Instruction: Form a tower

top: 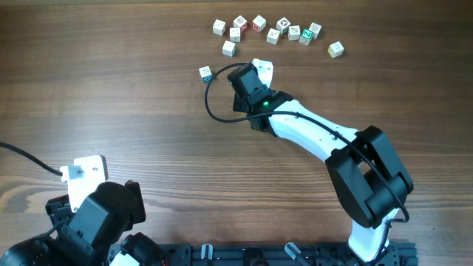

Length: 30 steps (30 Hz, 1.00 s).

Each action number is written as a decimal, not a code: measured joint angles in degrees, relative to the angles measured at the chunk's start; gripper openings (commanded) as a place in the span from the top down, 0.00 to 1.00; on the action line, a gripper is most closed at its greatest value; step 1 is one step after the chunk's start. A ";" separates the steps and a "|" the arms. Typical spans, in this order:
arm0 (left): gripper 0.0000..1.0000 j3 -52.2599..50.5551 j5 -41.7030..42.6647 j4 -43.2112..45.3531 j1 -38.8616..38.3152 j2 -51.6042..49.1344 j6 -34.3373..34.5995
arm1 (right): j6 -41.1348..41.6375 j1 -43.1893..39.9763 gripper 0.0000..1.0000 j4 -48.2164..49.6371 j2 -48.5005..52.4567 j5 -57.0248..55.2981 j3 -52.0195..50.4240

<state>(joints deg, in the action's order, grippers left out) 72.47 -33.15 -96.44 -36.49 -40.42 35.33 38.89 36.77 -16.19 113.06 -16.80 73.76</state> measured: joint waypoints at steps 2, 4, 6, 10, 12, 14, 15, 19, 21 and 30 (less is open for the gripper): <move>0.00 0.00 0.00 0.00 0.00 0.00 0.00 | -0.37 0.00 0.65 0.00 0.00 0.00 0.00; 0.00 0.00 0.00 0.00 0.00 0.00 0.00 | -0.59 0.00 0.66 0.26 0.00 0.00 0.00; 0.00 0.00 0.00 0.00 0.00 0.00 0.00 | -0.61 0.00 0.67 0.37 0.00 0.00 0.02; 0.00 0.00 0.00 0.00 0.00 0.00 0.00 | -0.81 0.00 0.68 -0.46 0.00 0.00 0.68; 0.00 0.00 0.00 0.00 0.00 0.00 0.00 | -0.81 0.00 0.68 -0.48 0.00 0.02 0.72; 0.00 0.00 0.00 0.00 0.00 0.00 0.00 | -0.83 0.00 0.68 -0.48 0.00 0.02 0.79; 0.00 0.00 0.00 0.00 0.00 0.00 0.00 | -0.81 0.00 0.68 -0.48 0.00 0.04 0.79; 0.00 0.00 0.00 0.00 0.00 0.00 0.00 | -0.83 0.00 0.68 0.42 0.00 -0.02 0.90; 0.00 0.00 0.00 0.00 0.00 0.00 0.00 | -0.83 0.00 0.70 0.44 0.00 -0.20 0.90; 0.00 0.00 0.02 -0.02 0.00 0.00 0.00 | -2.75 -0.83 0.68 -4.48 -2.47 -3.50 1.03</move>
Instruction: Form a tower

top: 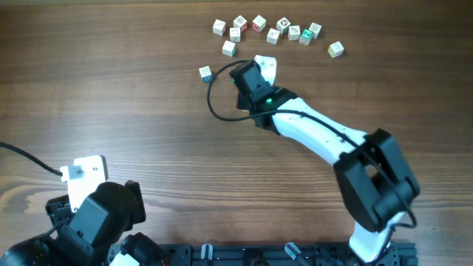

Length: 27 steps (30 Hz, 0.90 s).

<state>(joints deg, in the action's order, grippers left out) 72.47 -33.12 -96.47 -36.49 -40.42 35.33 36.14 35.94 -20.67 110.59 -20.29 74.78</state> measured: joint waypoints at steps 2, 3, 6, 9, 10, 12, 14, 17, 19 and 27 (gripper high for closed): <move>0.00 0.00 -0.02 0.04 0.00 0.00 0.00 | 0.02 -1.57 0.60 -2.05 -2.23 -2.03 0.13; 0.00 0.00 -0.02 0.02 0.00 0.00 0.00 | 0.02 -2.38 0.44 -2.51 -2.60 -2.54 0.28; 0.00 0.00 -0.02 0.04 0.00 0.00 0.00 | -1.31 -2.93 0.07 -0.09 -2.60 -0.94 0.35; 0.00 0.00 -0.04 0.04 0.00 0.00 0.00 | -6.78 -2.84 0.03 7.91 -1.70 6.51 0.46; 0.00 0.00 -0.02 0.09 0.00 0.00 0.00 | -7.61 -2.84 0.04 9.62 -0.74 8.00 0.50; 0.00 0.00 -0.02 0.04 0.00 0.00 0.00 | -10.23 -2.84 0.06 10.14 2.69 10.36 2.03; 0.00 0.00 -0.02 0.04 0.00 0.00 0.00 | -12.39 -2.84 0.10 10.10 6.27 11.34 4.52; 0.00 0.00 -0.02 0.04 0.00 0.00 0.00 | -14.67 -2.84 0.21 6.71 13.14 12.33 12.20; 0.00 0.00 -0.04 0.04 0.00 0.00 0.00 | -16.17 -2.84 0.29 3.82 17.81 12.63 17.59; 0.00 0.00 -0.02 0.02 0.00 0.00 0.00 | -17.88 -2.84 0.57 -1.03 20.15 12.98 20.31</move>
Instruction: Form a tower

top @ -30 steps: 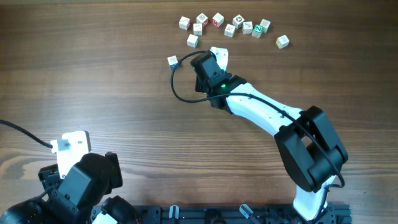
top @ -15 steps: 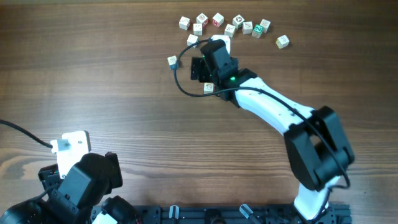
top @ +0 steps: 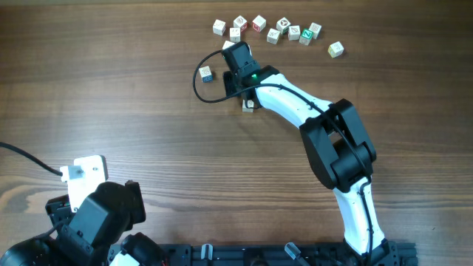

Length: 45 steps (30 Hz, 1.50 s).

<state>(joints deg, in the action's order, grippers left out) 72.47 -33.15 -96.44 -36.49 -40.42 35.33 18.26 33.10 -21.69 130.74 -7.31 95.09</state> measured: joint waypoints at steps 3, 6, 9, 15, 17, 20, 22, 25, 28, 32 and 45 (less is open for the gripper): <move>0.00 0.00 0.00 0.00 0.00 0.00 0.00 | -0.09 0.00 0.69 -0.90 0.00 0.02 0.00; 0.00 0.00 0.00 0.00 0.00 0.00 0.00 | 0.26 0.00 0.74 -1.07 0.00 0.00 0.11; 0.00 0.00 0.00 0.02 0.00 0.00 0.00 | 0.92 0.00 0.78 -3.58 0.00 0.00 2.75; 0.00 0.00 0.00 0.04 0.00 0.00 0.00 | 5.90 0.00 0.79 -22.47 -6.08 0.04 11.04; 0.00 0.00 0.00 0.00 0.00 0.00 0.00 | 6.64 0.00 0.79 -23.74 -8.52 0.04 11.41; 0.00 0.00 0.00 -0.02 0.00 0.00 0.00 | 9.70 0.00 0.79 -31.65 -13.44 0.02 11.80; 0.00 0.00 0.00 0.02 0.00 0.00 0.00 | 11.85 0.00 0.79 -34.97 -14.40 0.02 11.89; 0.00 0.00 0.00 0.02 0.00 0.00 0.00 | 14.97 0.00 0.77 -33.79 -14.45 0.02 8.83; 0.00 0.00 0.00 -0.02 0.00 0.00 0.00 | 17.05 0.00 0.75 -29.62 -14.49 0.00 2.71; 0.00 0.00 0.00 0.00 0.00 0.00 0.00 | 18.43 0.00 0.75 -21.99 -14.47 0.02 -3.08; 0.00 0.00 0.00 0.00 0.00 0.00 0.00 | 19.04 0.00 0.75 -16.92 -12.52 0.76 -5.77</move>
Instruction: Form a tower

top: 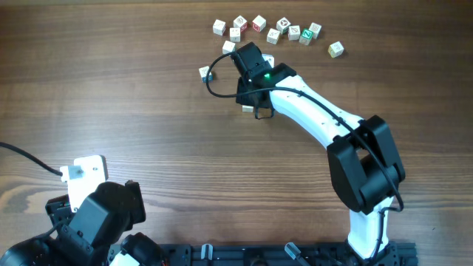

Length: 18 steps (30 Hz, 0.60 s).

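Observation:
Several small white lettered cubes [259,23] lie in a loose row at the far edge of the table, and one cube [336,49] sits apart to their right. A cube with a blue mark [205,72] lies left of my right gripper [266,60]. The gripper hangs just in front of the row, its fingers mostly hidden under the black wrist, so whether it is open or shut does not show. Another cube [247,108] peeks out from under the right forearm. My left gripper [85,171] rests folded at the near left corner.
A black cable [214,85] loops off the right wrist toward the blue-marked cube. The right arm [318,125] crosses the table diagonally from its base [366,236] at the near right. The wooden table [111,89] fills the view.
The right wrist has shifted a little to the right and toward me, away from the cube at the row's left end. The elbow has swung to the right. The cubes lie where they were.
The right wrist was first just in front of the row, right of the blue-marked cube, and stayed near there. Then it was further left over a cube near the row, with a cube showing under the forearm. Now it is back to the right. The left arm never moved.

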Each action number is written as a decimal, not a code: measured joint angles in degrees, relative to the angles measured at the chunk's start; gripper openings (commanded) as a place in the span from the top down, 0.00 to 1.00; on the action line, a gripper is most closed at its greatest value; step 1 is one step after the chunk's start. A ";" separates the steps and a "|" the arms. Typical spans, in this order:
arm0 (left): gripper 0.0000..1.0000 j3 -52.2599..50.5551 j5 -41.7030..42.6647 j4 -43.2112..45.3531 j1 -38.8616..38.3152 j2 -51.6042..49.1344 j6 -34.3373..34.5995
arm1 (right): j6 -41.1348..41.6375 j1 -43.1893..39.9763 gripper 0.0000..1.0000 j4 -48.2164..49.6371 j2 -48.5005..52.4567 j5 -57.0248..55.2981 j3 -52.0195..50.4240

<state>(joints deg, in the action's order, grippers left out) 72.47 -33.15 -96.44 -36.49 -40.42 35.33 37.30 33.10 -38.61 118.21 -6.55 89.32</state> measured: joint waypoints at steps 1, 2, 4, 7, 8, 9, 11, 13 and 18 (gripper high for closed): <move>0.00 0.00 0.00 0.00 0.00 0.00 0.00 | 0.00 0.00 0.75 0.02 0.00 0.13 0.02; 0.00 0.00 0.00 0.00 0.00 0.00 0.00 | 0.00 0.00 0.75 0.07 0.02 0.13 0.02; 0.00 0.00 0.00 0.00 0.00 0.00 0.00 | 0.00 0.11 0.75 0.15 0.02 0.13 0.02; 0.00 0.00 0.00 0.00 0.00 0.00 0.00 | 0.22 1.07 0.75 0.17 0.02 -0.13 0.02; 0.00 0.00 0.00 0.00 0.00 0.00 0.00 | 0.46 1.31 0.75 0.17 0.02 -0.17 0.00; 0.00 0.00 0.00 0.00 0.00 0.00 0.00 | 0.70 1.49 0.75 0.15 0.02 -0.44 0.02; 0.00 0.00 0.00 0.00 0.00 0.00 0.00 | 1.60 1.51 0.75 0.09 0.04 -1.20 0.00; 0.00 0.00 0.00 0.00 0.00 0.00 0.00 | 2.03 1.51 0.75 0.09 0.04 -1.51 0.02; 0.00 0.00 0.00 0.00 0.00 0.00 0.00 | 2.38 1.51 0.76 0.09 0.04 -2.54 0.00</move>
<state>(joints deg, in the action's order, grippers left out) 72.47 -33.15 -96.44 -36.49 -40.42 35.33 39.68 34.61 -38.52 118.26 -9.08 89.32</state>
